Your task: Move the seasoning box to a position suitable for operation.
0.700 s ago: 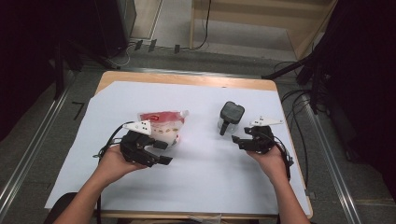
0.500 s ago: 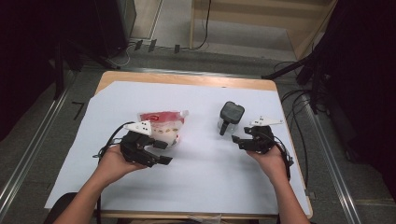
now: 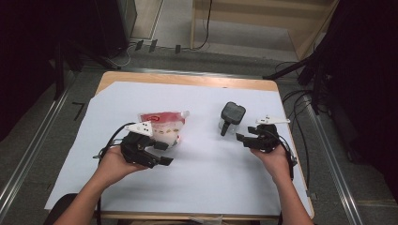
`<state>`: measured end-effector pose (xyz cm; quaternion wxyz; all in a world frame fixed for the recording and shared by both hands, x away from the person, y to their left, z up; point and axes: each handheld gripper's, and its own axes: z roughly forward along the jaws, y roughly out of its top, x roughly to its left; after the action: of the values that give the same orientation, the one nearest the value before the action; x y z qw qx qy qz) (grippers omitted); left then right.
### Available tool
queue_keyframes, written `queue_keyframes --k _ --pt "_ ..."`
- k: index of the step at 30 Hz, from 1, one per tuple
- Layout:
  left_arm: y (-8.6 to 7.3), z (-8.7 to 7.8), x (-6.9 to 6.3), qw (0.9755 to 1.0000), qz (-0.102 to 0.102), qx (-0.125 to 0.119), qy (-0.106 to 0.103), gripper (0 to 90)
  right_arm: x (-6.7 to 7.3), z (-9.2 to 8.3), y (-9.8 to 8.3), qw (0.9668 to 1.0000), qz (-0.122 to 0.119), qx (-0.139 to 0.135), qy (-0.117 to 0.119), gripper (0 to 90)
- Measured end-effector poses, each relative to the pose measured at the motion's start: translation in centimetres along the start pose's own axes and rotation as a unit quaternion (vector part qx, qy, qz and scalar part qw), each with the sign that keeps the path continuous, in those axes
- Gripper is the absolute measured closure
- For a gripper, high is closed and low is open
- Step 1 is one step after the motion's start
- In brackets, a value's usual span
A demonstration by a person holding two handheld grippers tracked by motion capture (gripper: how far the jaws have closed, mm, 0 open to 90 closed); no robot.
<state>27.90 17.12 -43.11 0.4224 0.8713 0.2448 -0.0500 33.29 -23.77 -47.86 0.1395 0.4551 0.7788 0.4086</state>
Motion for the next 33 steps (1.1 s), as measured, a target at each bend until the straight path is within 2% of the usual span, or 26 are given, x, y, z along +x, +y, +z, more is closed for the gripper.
queue_keyframes --k 6,8,11,13,17,27,33 --pt "-0.2 -0.1 -0.1 1.0000 -0.003 0.001 0.001 37.5 -0.6 0.8 0.2 0.9998 -0.008 -0.004 -0.017 35.8" --pt "-0.3 -0.1 -0.2 1.0000 -0.003 0.002 0.001 37.5 -0.7 0.9 0.2 0.9998 -0.011 -0.007 -0.014 34.1" --pt "-0.3 -0.3 -0.4 0.9999 -0.006 -0.007 -0.007 37.4 -1.5 1.7 0.3 1.0000 -0.001 -0.008 0.001 31.5" --pt "-0.4 -0.3 -0.6 0.9999 -0.008 -0.012 -0.009 37.3 -1.7 2.0 0.3 1.0000 -0.003 -0.006 0.000 28.3" --pt "-0.6 -0.4 -0.6 0.9999 -0.011 -0.007 -0.006 37.2 -2.0 2.8 0.7 0.9999 -0.009 -0.010 -0.008 24.2" --pt "-0.7 -0.4 -0.5 0.9999 -0.012 -0.006 -0.006 37.2 -2.6 6.0 1.5 0.9988 -0.034 -0.016 0.032 13.0" --pt "-0.6 -0.2 -0.7 0.9999 -0.008 -0.001 -0.011 37.3 -2.5 6.9 1.6 0.9982 -0.042 -0.023 0.034 9.8"
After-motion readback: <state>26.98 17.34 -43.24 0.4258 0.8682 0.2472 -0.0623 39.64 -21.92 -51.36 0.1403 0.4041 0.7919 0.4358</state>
